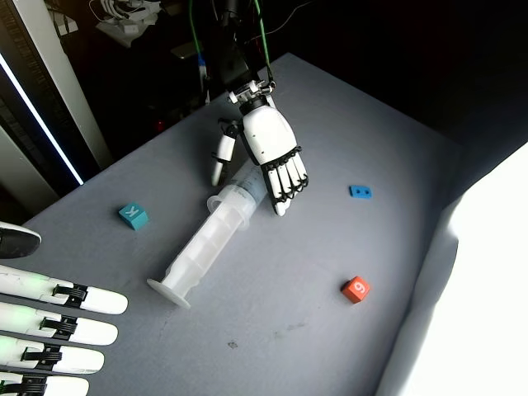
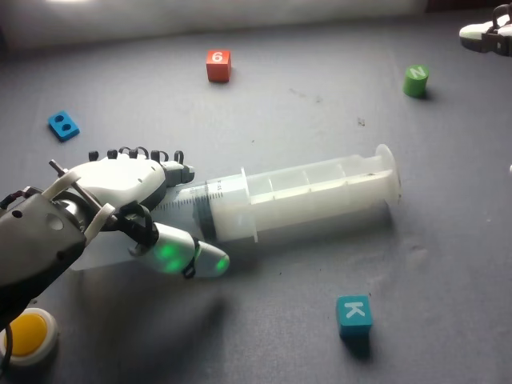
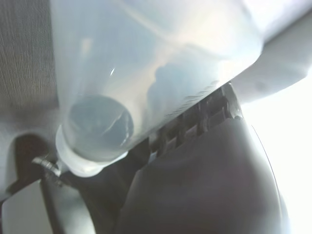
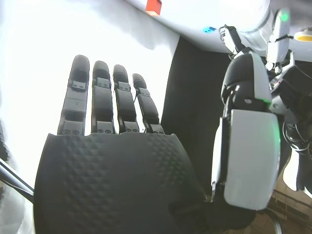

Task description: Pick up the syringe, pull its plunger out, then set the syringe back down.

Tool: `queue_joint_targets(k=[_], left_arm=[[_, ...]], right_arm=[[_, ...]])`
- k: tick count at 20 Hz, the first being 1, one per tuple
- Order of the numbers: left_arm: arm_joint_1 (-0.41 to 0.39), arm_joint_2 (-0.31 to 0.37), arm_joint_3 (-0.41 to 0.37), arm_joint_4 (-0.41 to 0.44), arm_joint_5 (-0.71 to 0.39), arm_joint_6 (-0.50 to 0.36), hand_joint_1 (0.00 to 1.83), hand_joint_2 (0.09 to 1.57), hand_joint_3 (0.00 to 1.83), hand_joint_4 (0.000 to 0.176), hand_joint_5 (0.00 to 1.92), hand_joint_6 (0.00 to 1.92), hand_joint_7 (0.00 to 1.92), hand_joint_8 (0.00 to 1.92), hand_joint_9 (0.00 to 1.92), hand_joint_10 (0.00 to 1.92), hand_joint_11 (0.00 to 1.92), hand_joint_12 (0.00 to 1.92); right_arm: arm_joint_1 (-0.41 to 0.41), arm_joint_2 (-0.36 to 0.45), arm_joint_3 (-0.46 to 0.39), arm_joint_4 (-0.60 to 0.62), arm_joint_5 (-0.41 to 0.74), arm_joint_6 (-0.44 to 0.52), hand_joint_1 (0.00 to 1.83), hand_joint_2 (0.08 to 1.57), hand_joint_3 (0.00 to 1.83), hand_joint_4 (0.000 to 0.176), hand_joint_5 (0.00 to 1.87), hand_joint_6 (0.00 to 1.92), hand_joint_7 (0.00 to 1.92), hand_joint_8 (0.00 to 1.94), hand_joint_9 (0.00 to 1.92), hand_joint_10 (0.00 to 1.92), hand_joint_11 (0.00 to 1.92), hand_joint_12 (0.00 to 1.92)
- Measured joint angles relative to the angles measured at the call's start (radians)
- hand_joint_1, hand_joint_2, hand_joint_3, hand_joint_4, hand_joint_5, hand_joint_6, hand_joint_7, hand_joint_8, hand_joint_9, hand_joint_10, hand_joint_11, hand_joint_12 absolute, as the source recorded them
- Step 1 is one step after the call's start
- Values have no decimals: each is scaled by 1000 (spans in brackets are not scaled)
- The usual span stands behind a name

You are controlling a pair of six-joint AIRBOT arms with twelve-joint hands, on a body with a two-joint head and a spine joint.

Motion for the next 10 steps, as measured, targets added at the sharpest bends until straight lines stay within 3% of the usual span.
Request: queue_joint_targets(k=[2,4,10], left_arm=[[0,0,-2,0,-2,0,572,754,0,0,271,10,211,420,44,865,0,1063],[-8,0,-3,1,0,2,527,803,3,0,268,7,210,393,44,812,0,944],[-104,26,-6,7,55,84,530,801,0,0,270,13,228,376,90,739,0,802]], right_arm=[[0,0,0,0,0,0,720,982,2,0,42,0,95,1,104,1,0,342],[0,0,0,0,0,0,711,980,0,0,50,3,104,5,111,6,0,361],[0,0,-5,0,0,0,732,986,2,0,55,1,107,1,121,2,0,368]])
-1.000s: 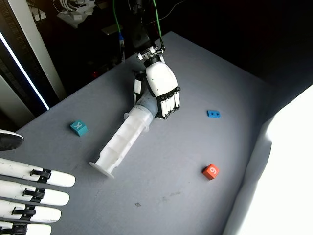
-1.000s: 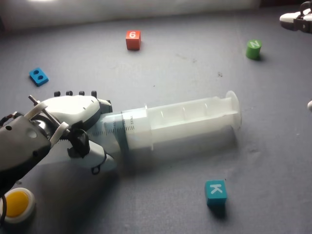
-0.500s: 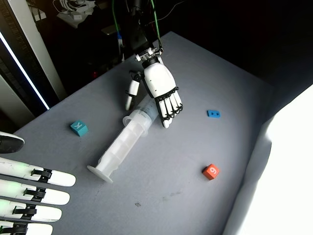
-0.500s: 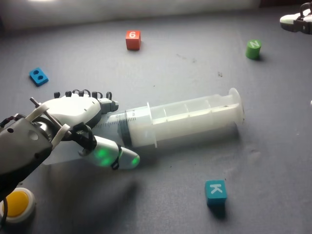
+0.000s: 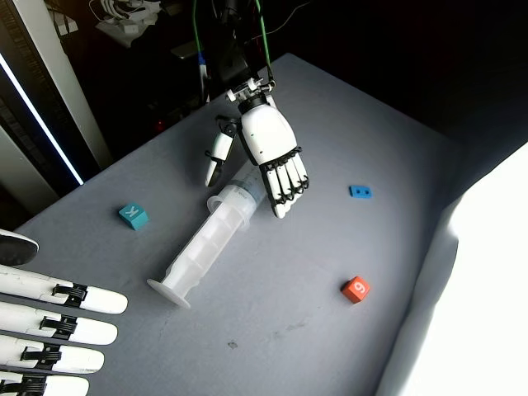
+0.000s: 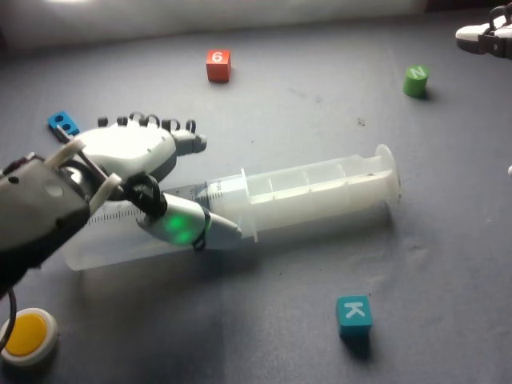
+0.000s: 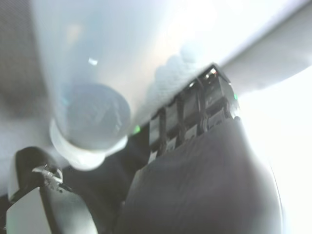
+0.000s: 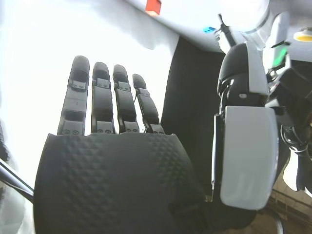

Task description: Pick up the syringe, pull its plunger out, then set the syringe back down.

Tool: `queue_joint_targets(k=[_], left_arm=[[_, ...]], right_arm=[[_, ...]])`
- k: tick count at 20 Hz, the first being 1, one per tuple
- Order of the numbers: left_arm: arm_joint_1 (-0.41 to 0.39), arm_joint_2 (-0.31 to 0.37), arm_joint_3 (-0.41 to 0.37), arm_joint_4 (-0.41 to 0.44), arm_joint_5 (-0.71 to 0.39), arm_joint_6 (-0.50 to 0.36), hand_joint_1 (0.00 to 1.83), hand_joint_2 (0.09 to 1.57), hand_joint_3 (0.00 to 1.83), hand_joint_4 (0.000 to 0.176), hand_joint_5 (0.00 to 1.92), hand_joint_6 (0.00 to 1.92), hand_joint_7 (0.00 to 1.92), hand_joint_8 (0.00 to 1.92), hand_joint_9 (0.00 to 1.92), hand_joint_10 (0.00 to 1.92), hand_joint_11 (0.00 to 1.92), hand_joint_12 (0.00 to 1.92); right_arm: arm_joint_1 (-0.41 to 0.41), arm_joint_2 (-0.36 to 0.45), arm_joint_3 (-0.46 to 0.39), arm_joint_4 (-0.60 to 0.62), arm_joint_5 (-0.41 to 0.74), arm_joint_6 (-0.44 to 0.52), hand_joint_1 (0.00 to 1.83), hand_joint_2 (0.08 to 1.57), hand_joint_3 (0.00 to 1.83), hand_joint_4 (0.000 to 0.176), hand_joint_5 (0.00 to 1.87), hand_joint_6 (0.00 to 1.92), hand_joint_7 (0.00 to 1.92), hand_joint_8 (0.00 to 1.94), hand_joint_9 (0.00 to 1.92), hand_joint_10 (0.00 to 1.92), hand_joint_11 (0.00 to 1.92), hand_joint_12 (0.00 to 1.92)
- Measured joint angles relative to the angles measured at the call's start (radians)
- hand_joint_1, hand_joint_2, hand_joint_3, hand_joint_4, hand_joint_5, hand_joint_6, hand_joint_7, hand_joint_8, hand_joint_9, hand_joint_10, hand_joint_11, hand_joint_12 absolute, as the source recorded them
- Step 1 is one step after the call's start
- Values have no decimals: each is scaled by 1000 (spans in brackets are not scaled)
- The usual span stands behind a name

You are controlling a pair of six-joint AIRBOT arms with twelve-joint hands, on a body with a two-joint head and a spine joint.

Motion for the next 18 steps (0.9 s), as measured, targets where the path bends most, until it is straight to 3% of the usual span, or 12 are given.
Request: queue_joint_targets(k=[5,7,8,9,10,11,12,13,15,16,17,18], left_arm=[[-100,41,-24,-45,63,117,532,830,1,0,281,15,183,492,47,845,0,835],[-146,57,-31,-74,89,171,572,856,1,0,292,28,101,771,2,1082,0,1138],[-173,69,-38,-101,101,207,670,895,6,0,354,97,25,1139,0,1364,0,1465],[-195,72,-40,-117,111,235,694,902,1,0,227,676,56,1409,45,1580,0,1788],[-222,82,-49,-131,122,264,703,901,0,0,115,987,52,1492,35,1673,0,1887],[-242,87,-57,-146,129,288,803,877,0,0,128,1625,136,1828,155,1871,172,1914],[-269,92,-64,-169,142,319,745,935,13,0,189,1862,230,1902,256,1911,284,1920],[-290,95,-71,-181,151,342,634,1007,27,0,427,1909,473,1917,452,1919,470,1921],[-337,101,-80,-220,195,412,353,1104,28,0,1068,1909,1179,1921,1128,1921,990,1921],[-349,105,-82,-230,211,425,194,1160,23,0,1166,1733,1318,1648,1251,1739,1047,1899],[-381,113,-83,-258,262,470,70,1202,9,30,1232,1580,1376,1536,1299,1662,1106,1858],[-402,117,-83,-269,297,494,86,1220,2,147,1280,1534,1399,1535,1349,1658,1159,1801]], right_arm=[[0,0,0,0,0,0,715,977,0,0,63,5,104,3,123,3,0,405],[0,0,0,0,0,-1,541,966,0,0,79,3,130,4,153,6,0,551],[0,0,0,0,0,0,585,1021,11,0,127,10,189,12,214,16,0,685],[0,0,0,0,0,0,619,1054,9,0,198,12,282,13,330,31,0,903],[0,0,0,0,1,0,627,1061,6,0,215,10,304,10,358,28,0,969],[0,0,0,-1,2,0,618,1072,3,0,368,47,487,68,543,106,133,1127],[0,0,0,0,1,0,577,1087,0,0,385,564,330,904,263,1245,117,1665],[0,0,0,0,1,0,580,1072,0,0,277,1561,194,1734,241,1786,234,1870],[0,0,0,0,0,0,466,1079,1,0,369,1907,355,1933,436,1916,491,1919],[0,0,0,-1,2,0,429,1076,0,0,525,1918,580,1939,650,1920,718,1921],[0,0,0,0,7,0,334,1087,0,0,973,1920,1086,1941,1146,1921,1223,1921],[0,0,0,0,8,0,299,1091,0,0,1252,1921,1362,1941,1416,1921,1459,1921]])
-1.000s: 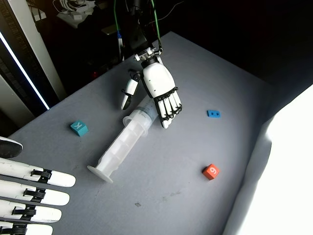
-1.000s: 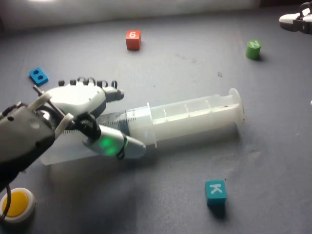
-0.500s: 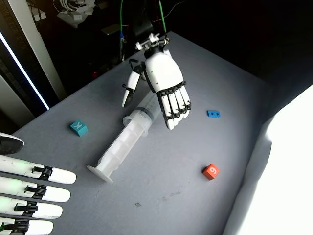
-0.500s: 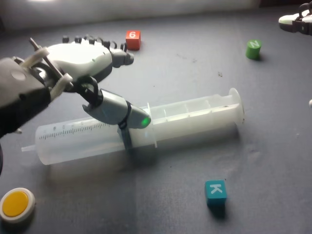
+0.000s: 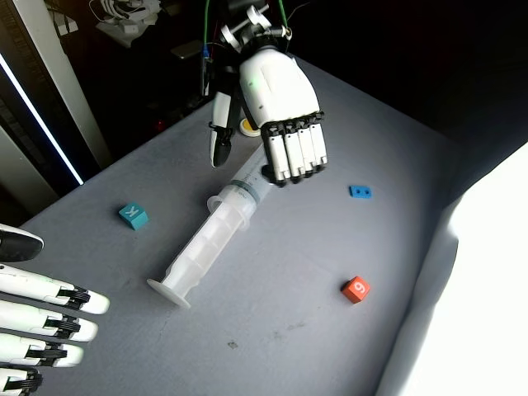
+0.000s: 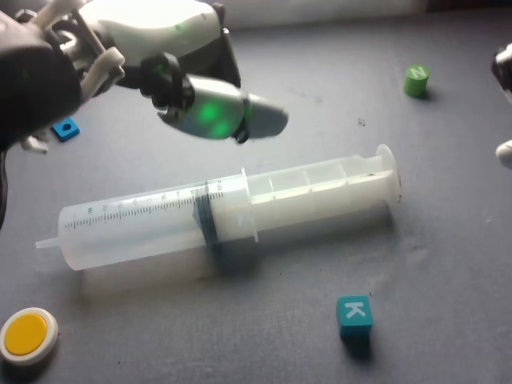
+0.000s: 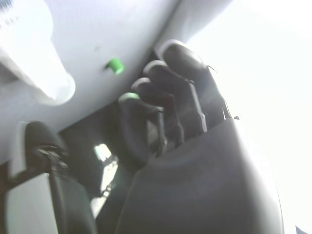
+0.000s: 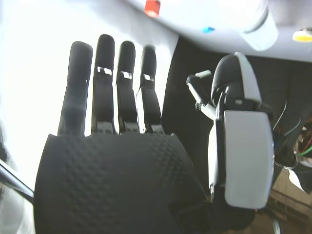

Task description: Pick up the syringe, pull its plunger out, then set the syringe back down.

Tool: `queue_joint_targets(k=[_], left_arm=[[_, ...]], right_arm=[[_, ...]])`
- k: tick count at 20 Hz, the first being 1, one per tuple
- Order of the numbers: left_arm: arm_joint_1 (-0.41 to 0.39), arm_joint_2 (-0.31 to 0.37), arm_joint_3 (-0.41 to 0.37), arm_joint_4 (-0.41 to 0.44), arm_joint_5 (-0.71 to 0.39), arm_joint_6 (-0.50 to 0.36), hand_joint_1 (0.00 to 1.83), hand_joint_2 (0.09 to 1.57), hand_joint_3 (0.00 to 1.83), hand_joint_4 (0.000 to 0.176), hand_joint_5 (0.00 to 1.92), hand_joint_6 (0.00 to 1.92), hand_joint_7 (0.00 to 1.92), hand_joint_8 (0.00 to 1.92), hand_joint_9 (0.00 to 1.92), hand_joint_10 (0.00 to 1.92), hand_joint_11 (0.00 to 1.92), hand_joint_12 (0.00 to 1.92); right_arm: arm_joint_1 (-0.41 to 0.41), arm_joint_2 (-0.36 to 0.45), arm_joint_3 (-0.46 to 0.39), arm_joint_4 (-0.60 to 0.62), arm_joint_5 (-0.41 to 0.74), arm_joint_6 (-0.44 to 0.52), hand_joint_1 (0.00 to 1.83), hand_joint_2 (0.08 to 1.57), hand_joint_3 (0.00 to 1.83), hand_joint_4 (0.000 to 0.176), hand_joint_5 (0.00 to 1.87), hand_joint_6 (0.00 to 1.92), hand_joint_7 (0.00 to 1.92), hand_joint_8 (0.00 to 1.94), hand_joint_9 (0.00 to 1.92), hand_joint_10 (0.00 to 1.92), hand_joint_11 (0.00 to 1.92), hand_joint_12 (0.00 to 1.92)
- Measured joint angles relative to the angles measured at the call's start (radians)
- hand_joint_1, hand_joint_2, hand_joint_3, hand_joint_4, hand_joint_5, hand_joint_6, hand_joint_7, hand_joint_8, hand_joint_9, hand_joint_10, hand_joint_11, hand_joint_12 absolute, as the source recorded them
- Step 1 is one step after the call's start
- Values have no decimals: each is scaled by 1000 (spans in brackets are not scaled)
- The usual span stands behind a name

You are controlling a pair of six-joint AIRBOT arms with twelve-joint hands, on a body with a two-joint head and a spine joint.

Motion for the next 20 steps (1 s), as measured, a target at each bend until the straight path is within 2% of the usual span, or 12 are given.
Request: queue_joint_targets(k=[2,3,4,5,6,7,9,12,16,18,20], left_arm=[[-29,13,-2,5,49,8,86,1220,2,147,1280,1534,1399,1535,1349,1658,1159,1801],[-45,19,-4,11,83,10,648,1353,90,170,1292,1844,1476,1844,1522,1868,1477,1897],[-57,21,-4,17,115,10,811,1373,48,175,1318,1906,1478,1906,1527,1910,1470,1916],[-65,24,-4,21,142,7,720,1429,46,176,1213,1921,1423,1921,1469,1921,1410,1921],[-76,25,-10,38,173,13,693,1430,36,175,1186,1921,1407,1921,1452,1921,1420,1921],[-78,25,-11,37,184,11,730,1411,19,175,1158,1921,1389,1921,1433,1921,1410,1921],[-89,27,-24,35,196,11,749,1429,18,176,1221,1921,1433,1921,1464,1921,1406,1921],[-116,27,-28,34,191,8,713,1422,6,176,1192,1921,1427,1921,1460,1921,1406,1921],[-139,27,-42,31,171,8,752,1395,0,176,1193,1921,1417,1921,1457,1921,1404,1921],[-140,27,-42,29,169,8,763,1388,0,176,1235,1921,1444,1921,1472,1921,1403,1921],[-142,27,-42,28,169,8,780,1394,0,176,1198,1921,1432,1921,1471,1921,1401,1921]], right_arm=[[0,0,0,-1,-1,0,299,1091,0,0,1252,1921,1362,1941,1416,1921,1459,1921],[0,0,0,-1,-1,0,536,1271,38,0,1498,1921,1609,1941,1663,1921,1692,1921],[0,0,0,0,1,0,956,1349,36,0,1457,1921,1597,1941,1673,1921,1719,1921],[0,0,0,0,2,1,1071,1337,15,0,1437,1921,1596,1941,1667,1921,1714,1921],[0,0,-2,-7,3,-6,1012,1354,17,0,1404,1921,1574,1941,1648,1921,1705,1921],[0,0,-2,-3,2,-5,1031,1357,15,0,1407,1921,1572,1941,1643,1921,1694,1921],[0,0,-2,-3,4,-5,1028,1349,8,0,1374,1921,1551,1941,1623,1921,1686,1921],[0,0,-2,-3,5,-5,1009,1356,8,0,1348,1921,1531,1941,1614,1921,1683,1921],[0,0,-2,-3,6,-5,1075,1321,0,0,1378,1921,1547,1941,1611,1921,1667,1921],[0,0,-2,-3,6,-5,1026,1337,1,0,1372,1921,1537,1941,1605,1921,1661,1921],[0,0,-2,-3,6,-5,1064,1313,0,0,1366,1921,1533,1941,1600,1921,1645,1921]])
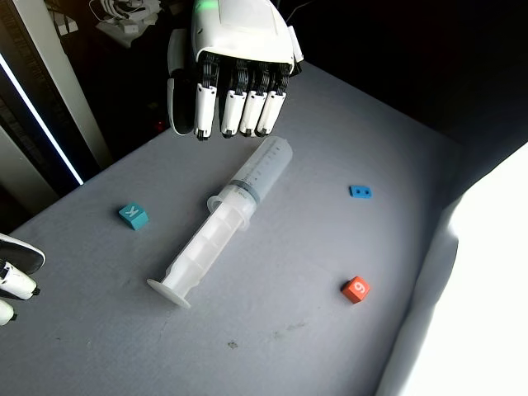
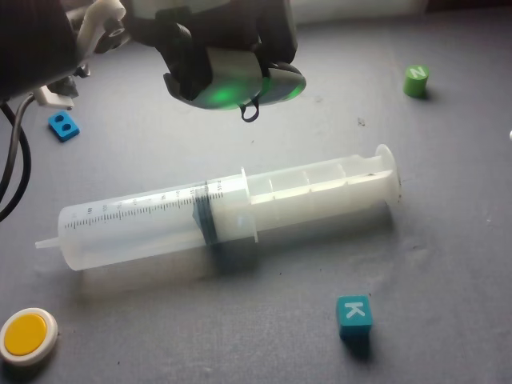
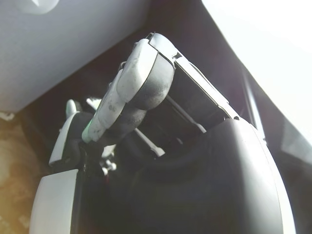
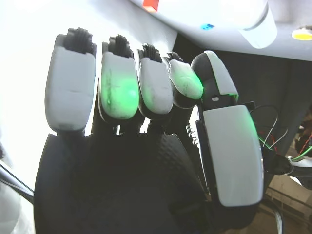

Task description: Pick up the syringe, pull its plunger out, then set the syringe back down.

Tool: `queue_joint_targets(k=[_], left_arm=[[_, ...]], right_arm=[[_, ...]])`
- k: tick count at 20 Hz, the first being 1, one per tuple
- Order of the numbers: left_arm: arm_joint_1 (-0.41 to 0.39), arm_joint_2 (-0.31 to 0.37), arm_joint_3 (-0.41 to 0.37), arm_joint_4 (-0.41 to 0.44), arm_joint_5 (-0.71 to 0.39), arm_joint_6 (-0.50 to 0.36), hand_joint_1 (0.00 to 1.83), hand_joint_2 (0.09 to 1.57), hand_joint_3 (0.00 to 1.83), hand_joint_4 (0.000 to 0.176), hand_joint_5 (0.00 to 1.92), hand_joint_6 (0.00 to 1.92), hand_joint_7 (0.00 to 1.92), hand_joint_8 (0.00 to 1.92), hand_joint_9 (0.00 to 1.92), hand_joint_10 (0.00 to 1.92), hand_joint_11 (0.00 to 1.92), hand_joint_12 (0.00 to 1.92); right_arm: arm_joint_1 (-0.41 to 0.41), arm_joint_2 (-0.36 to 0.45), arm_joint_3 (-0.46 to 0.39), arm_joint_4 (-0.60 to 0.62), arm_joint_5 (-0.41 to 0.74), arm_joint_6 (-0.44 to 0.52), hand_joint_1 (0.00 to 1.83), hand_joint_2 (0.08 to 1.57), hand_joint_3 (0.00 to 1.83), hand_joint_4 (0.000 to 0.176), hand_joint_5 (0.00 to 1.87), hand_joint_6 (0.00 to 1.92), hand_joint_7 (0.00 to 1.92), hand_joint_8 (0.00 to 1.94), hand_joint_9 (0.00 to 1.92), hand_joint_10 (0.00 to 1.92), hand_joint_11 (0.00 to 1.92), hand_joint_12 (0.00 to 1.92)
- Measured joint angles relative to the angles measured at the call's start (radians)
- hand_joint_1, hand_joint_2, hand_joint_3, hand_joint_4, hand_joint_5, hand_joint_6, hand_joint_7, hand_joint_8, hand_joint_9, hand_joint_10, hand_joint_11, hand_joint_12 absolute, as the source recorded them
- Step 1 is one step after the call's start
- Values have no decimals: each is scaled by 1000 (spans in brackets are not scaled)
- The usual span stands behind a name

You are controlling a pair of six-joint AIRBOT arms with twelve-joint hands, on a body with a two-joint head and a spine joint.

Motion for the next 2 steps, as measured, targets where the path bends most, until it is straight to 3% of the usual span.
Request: queue_joint_targets(k=[2], left_arm=[[-4,0,-2,0,-1,0,791,1405,2,176,1228,1921,1435,1921,1468,1921,1398,1921]], right_arm=[[0,0,0,0,0,0,1028,1337,4,9,1348,1921,1531,1941,1596,1921,1650,1921]])
